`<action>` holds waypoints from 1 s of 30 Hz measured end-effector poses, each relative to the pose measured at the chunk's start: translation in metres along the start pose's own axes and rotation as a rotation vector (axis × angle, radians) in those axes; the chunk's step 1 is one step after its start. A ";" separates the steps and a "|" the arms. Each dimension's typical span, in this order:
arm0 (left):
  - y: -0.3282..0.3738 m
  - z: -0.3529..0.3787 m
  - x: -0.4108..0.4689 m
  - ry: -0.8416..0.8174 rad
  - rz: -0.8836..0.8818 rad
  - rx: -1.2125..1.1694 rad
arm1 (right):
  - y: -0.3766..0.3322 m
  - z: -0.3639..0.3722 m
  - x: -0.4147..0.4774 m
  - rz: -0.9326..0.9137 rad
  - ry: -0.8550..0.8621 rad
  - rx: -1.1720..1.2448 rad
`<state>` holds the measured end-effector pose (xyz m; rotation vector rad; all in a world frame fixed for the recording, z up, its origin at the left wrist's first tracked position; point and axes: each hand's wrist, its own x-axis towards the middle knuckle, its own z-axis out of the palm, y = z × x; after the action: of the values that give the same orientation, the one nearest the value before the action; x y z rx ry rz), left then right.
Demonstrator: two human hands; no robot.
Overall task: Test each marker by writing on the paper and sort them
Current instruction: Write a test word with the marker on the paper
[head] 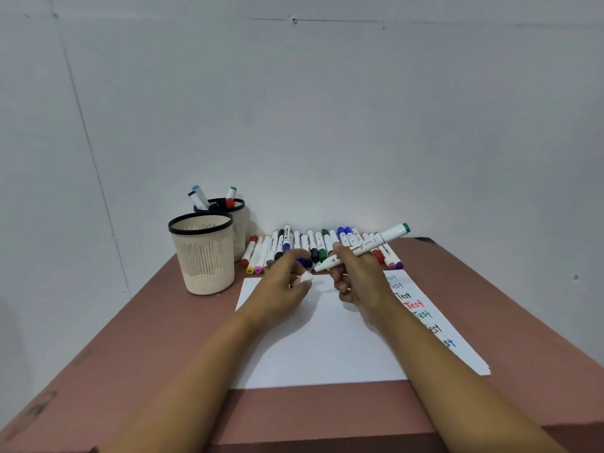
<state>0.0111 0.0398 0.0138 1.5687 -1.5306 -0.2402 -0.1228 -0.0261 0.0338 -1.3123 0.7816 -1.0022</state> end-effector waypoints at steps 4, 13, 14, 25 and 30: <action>0.005 0.001 -0.001 0.026 0.063 -0.013 | 0.001 0.001 0.000 -0.008 -0.003 -0.025; 0.007 0.000 -0.001 0.059 -0.008 -0.090 | 0.005 0.000 0.000 -0.007 -0.114 -0.049; 0.007 -0.002 0.000 0.042 -0.041 -0.084 | 0.005 -0.001 0.000 -0.008 -0.122 -0.020; 0.016 0.002 -0.006 -0.005 -0.046 -0.214 | 0.008 -0.004 0.002 0.080 -0.172 0.222; 0.014 0.005 -0.004 -0.010 -0.069 -0.253 | 0.009 -0.005 0.002 0.098 -0.190 0.249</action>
<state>-0.0030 0.0438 0.0186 1.4215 -1.3957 -0.4632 -0.1249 -0.0302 0.0248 -1.1237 0.5519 -0.8535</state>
